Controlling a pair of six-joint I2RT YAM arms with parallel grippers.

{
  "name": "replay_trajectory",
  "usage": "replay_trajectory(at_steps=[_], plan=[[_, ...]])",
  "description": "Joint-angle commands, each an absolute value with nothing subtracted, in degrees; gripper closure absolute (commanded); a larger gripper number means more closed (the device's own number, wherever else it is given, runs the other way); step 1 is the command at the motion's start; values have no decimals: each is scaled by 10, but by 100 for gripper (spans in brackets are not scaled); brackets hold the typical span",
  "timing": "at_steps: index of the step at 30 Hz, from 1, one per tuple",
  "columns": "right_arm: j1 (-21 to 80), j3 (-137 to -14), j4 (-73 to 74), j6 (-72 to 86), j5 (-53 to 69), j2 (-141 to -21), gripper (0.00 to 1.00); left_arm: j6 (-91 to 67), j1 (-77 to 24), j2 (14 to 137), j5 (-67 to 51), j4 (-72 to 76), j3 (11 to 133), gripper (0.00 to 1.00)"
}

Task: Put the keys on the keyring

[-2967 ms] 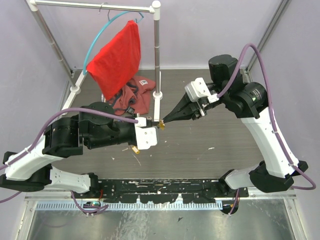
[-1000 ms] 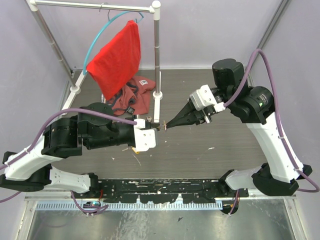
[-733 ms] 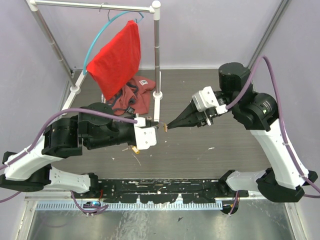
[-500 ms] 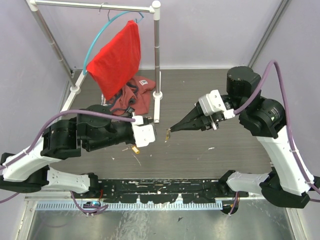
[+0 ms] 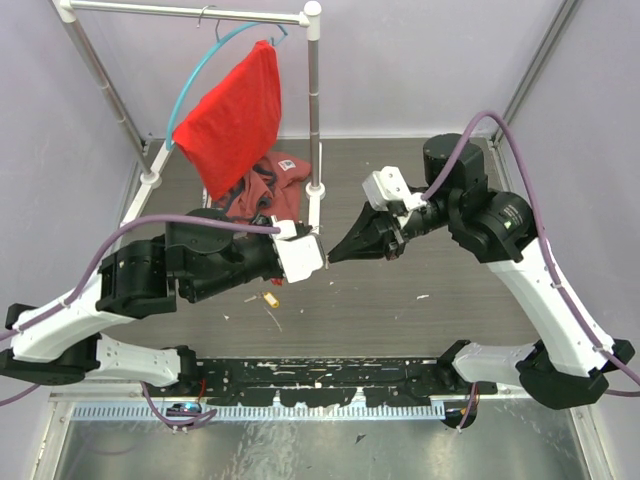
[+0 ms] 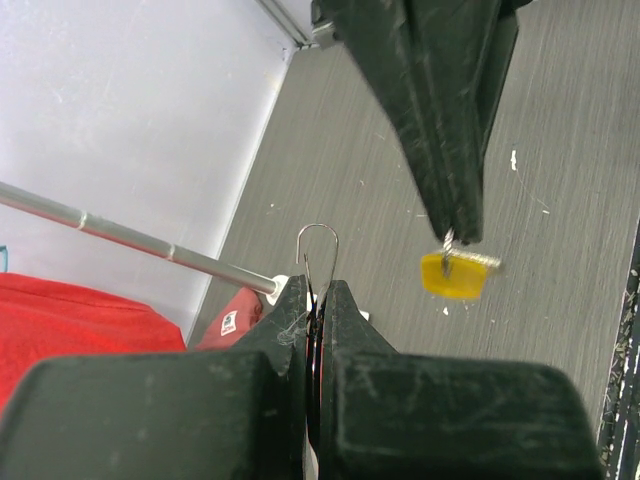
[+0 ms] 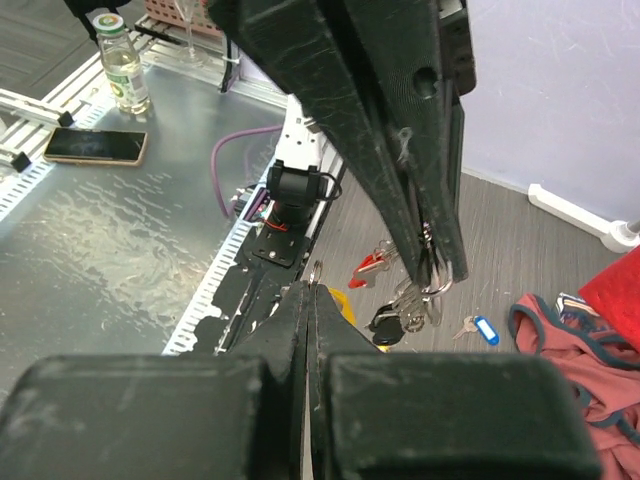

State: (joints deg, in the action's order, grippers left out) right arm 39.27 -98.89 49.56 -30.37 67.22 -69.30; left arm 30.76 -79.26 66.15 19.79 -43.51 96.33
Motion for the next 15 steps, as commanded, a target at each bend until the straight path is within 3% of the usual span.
replay_trajectory(at_steps=[1, 15], plan=[[395, -972, 413, -247, 655, -678, 99, 304, -792, 668, 185, -400, 977, 100], [395, -930, 332, -201, 567, -637, 99, 304, -792, 663, 192, -403, 969, 100]])
